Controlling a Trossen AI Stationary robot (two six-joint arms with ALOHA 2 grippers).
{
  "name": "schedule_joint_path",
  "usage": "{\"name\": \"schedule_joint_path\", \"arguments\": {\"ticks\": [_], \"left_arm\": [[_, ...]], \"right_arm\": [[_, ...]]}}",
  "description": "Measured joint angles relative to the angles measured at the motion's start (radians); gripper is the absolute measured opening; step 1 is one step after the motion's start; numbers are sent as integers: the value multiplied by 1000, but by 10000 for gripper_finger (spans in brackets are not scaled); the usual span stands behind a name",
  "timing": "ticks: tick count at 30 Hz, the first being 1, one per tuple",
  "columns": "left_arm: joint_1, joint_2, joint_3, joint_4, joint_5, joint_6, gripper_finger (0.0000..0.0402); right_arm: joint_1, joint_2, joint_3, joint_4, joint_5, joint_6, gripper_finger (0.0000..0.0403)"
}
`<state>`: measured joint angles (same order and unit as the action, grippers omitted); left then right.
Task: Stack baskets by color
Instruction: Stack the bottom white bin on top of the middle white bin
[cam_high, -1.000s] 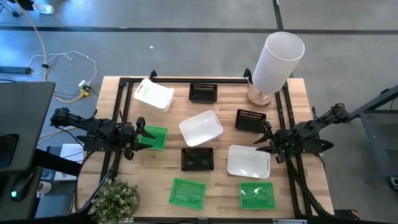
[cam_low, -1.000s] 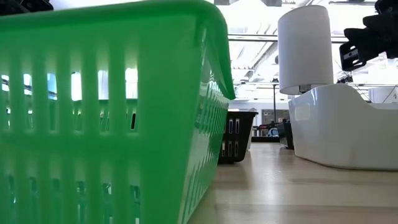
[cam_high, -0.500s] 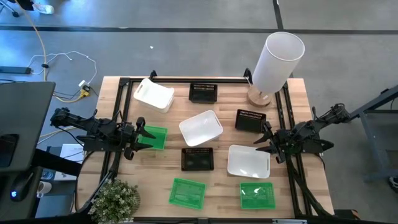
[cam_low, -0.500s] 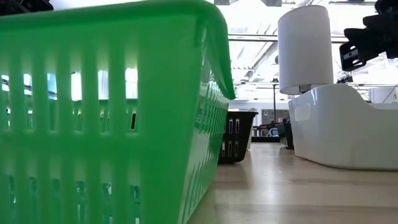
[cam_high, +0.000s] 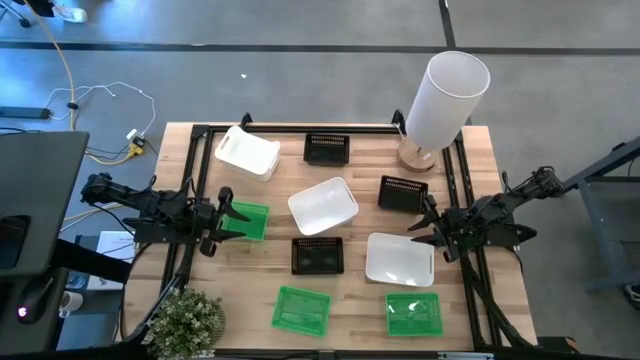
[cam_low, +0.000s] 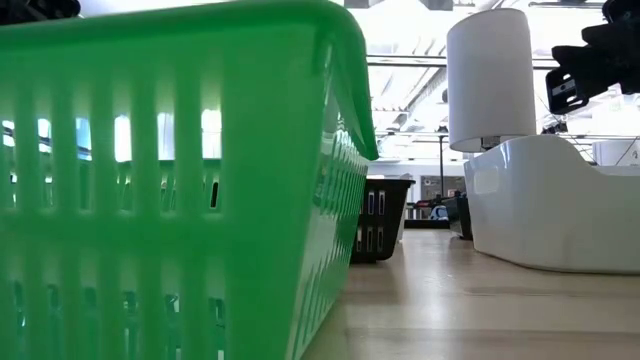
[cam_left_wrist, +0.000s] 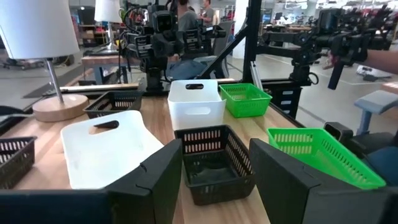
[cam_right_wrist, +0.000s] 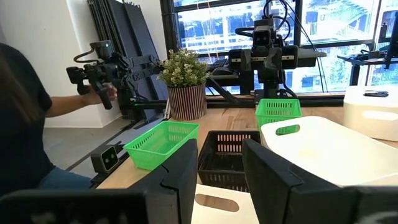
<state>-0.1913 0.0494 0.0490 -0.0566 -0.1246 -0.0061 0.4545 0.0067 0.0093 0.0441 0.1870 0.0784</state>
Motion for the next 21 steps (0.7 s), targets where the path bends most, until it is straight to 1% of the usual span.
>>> {"name": "schedule_joint_path", "arguments": {"ticks": [8, 13, 18, 21], "left_arm": [[0, 0, 0, 1, 0, -5, 177], [0, 0, 0, 1, -2, -17, 177], [0, 0, 0, 1, -2, -19, 177], [0, 0, 0, 1, -2, -81, 177]], "right_arm": [[0, 0, 0, 0, 3, 1, 116], [0, 0, 0, 3, 4, 99, 116], [0, 0, 0, 4, 4, 122, 116], [0, 0, 0, 5, 4, 123, 116]]}}
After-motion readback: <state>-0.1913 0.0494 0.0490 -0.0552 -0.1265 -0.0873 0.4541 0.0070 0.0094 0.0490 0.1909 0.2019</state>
